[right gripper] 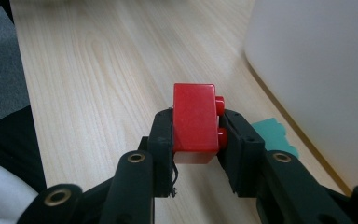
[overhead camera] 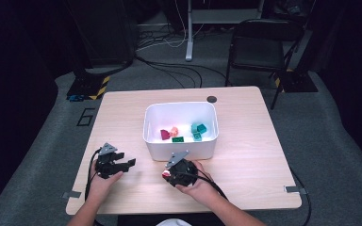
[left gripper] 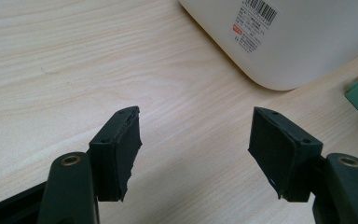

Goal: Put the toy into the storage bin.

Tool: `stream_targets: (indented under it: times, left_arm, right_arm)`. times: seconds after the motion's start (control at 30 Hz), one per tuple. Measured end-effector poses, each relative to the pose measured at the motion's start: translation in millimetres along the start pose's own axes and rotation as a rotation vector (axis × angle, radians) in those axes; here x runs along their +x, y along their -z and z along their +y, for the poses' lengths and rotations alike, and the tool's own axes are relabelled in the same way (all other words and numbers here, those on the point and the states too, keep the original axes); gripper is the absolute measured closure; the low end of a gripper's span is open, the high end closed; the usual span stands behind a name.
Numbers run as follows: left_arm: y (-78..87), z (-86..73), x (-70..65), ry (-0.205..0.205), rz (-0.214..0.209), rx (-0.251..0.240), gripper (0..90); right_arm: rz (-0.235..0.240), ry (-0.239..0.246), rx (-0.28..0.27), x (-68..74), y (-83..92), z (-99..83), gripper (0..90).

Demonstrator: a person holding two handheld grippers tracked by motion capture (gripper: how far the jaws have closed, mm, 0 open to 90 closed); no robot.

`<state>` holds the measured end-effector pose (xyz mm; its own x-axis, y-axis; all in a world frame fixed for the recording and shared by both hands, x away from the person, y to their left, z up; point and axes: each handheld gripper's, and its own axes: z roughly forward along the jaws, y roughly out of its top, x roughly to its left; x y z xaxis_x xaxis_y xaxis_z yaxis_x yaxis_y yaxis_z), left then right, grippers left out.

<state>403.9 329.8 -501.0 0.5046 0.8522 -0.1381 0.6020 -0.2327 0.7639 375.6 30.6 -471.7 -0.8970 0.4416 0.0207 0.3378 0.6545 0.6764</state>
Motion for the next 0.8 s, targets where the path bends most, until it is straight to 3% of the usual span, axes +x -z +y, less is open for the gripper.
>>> stream_targets:
  times: [0.3, 0.8]
  left_arm:
    - [-1.4, 0.9, -0.2, 0.000, -0.003, 0.002, 33.5]
    - [-2.5, 2.0, -0.6, 0.000, -0.007, 0.000, 33.6]
  right_arm:
    - [0.007, -0.029, -0.009, -5.6, 22.2, 7.8, 66.5]
    - [0.015, -0.018, -0.044, -13.7, 56.6, 24.7, 66.5]
